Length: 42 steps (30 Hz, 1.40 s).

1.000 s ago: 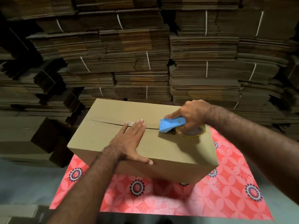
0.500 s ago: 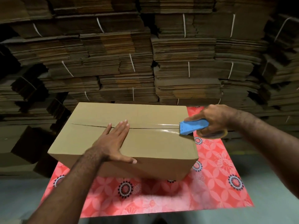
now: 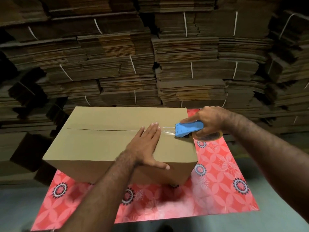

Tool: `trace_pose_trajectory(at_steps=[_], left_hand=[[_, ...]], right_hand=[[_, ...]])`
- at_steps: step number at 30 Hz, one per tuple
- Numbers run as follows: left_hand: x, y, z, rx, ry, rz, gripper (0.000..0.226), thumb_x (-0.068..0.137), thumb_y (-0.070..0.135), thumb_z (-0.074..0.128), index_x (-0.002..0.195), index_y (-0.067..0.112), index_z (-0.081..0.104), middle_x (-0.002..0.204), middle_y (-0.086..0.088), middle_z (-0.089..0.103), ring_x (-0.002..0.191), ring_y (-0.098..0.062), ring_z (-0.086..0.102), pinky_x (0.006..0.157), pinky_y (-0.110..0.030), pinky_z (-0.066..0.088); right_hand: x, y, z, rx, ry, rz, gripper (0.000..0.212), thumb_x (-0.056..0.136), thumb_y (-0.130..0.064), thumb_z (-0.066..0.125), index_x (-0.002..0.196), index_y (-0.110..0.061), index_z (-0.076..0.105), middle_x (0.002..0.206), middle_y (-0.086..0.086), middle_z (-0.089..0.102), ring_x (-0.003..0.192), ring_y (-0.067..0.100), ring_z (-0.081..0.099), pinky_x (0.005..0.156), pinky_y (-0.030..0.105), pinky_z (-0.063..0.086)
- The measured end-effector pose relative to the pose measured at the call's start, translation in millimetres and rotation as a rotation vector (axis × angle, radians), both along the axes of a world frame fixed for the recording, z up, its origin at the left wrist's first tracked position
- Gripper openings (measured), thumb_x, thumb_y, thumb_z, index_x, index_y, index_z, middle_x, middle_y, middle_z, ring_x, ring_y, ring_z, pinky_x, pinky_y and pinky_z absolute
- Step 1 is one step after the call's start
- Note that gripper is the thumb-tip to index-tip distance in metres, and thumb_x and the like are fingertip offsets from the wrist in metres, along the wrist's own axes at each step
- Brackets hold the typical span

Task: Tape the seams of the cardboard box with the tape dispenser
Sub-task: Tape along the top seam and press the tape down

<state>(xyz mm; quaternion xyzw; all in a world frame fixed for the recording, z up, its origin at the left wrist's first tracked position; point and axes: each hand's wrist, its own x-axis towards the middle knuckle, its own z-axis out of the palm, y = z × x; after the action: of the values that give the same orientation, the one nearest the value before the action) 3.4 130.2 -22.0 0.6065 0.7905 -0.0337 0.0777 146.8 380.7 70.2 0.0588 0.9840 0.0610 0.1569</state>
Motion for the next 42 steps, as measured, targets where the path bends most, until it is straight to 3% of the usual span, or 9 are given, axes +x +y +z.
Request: trace_pose_trajectory(at_steps=[6,10,12,18,23,31,34,42], left_hand=[[-38.7,-16.6,0.0,-0.049,0.044,0.011,0.144,0.056,0.102,0.036,0.155,0.012,-0.017,0.161,-0.005,-0.03,0.148,-0.016,-0.027,0.122,-0.049,-0.01],[-38.7,-15.6,5.7,-0.058,0.018,0.028,0.147,0.053,0.105,0.033,0.155,0.012,-0.018,0.16,-0.005,-0.031,0.147,-0.016,-0.029,0.121,-0.049,-0.014],[-24.9,-1.4,10.3,-0.039,-0.024,0.014,0.152,0.049,0.107,0.032,0.155,0.01,-0.017,0.16,-0.006,-0.03,0.147,-0.016,-0.029,0.121,-0.049,-0.012],[10.6,37.5,0.9,0.029,-0.06,0.045,0.157,0.045,0.108,0.034,0.155,0.006,-0.011,0.163,-0.01,-0.024,0.15,-0.02,-0.023,0.123,-0.047,-0.005],[10.7,38.3,-5.6,0.022,-0.019,0.047,0.152,0.05,0.107,0.031,0.155,0.007,-0.013,0.163,-0.008,-0.025,0.149,-0.019,-0.024,0.123,-0.046,-0.007],[8.6,37.8,-5.4,-0.009,-0.017,0.046,0.15,0.051,0.105,0.032,0.154,0.008,-0.018,0.161,-0.007,-0.029,0.147,-0.017,-0.028,0.121,-0.047,-0.013],[9.0,37.9,-4.9,-0.009,-0.021,0.039,0.15,0.051,0.104,0.032,0.154,0.008,-0.017,0.161,-0.007,-0.029,0.147,-0.017,-0.028,0.121,-0.048,-0.012],[8.8,35.2,-5.1,0.026,0.021,0.028,0.149,0.051,0.106,0.024,0.155,0.007,-0.014,0.162,-0.008,-0.026,0.149,-0.019,-0.025,0.121,-0.049,-0.01]], right_hand=[[-15.3,-0.1,-9.6,-0.073,0.032,0.007,0.071,0.084,-0.064,0.059,0.147,-0.058,0.027,0.111,-0.007,0.066,0.084,0.014,0.06,0.074,0.031,0.052],[-24.5,1.2,-6.4,-0.082,0.008,-0.011,0.069,0.086,-0.058,0.062,0.147,-0.055,0.03,0.082,-0.021,0.048,0.067,0.002,0.047,0.064,0.024,0.039],[-23.8,6.1,-7.2,-0.11,0.007,-0.013,0.068,0.087,-0.057,0.062,0.147,-0.055,0.031,0.077,-0.023,0.04,0.066,-0.001,0.044,0.06,0.021,0.036],[-19.6,16.6,-13.2,-0.148,0.043,0.007,0.069,0.086,-0.057,0.063,0.148,-0.053,0.032,0.096,-0.013,0.054,0.068,-0.001,0.047,0.064,0.021,0.039],[-13.1,29.2,-21.2,-0.206,0.047,0.055,0.075,0.083,-0.062,0.059,0.15,-0.054,0.026,0.112,-0.008,0.062,0.081,0.01,0.06,0.075,0.029,0.054],[27.3,59.2,-16.6,-0.248,0.079,0.032,0.075,0.075,-0.071,0.05,0.144,-0.063,0.023,0.1,-0.012,0.064,0.08,0.01,0.062,0.078,0.03,0.054],[45.8,70.8,-16.7,-0.236,0.094,0.004,0.076,0.073,-0.074,0.046,0.145,-0.06,0.028,0.101,-0.01,0.065,0.08,0.011,0.062,0.076,0.028,0.052],[43.9,63.0,-45.1,-0.161,0.034,-0.059,0.074,0.082,-0.067,0.056,0.147,-0.058,0.023,0.11,-0.004,0.066,0.089,0.015,0.061,0.08,0.029,0.051]])
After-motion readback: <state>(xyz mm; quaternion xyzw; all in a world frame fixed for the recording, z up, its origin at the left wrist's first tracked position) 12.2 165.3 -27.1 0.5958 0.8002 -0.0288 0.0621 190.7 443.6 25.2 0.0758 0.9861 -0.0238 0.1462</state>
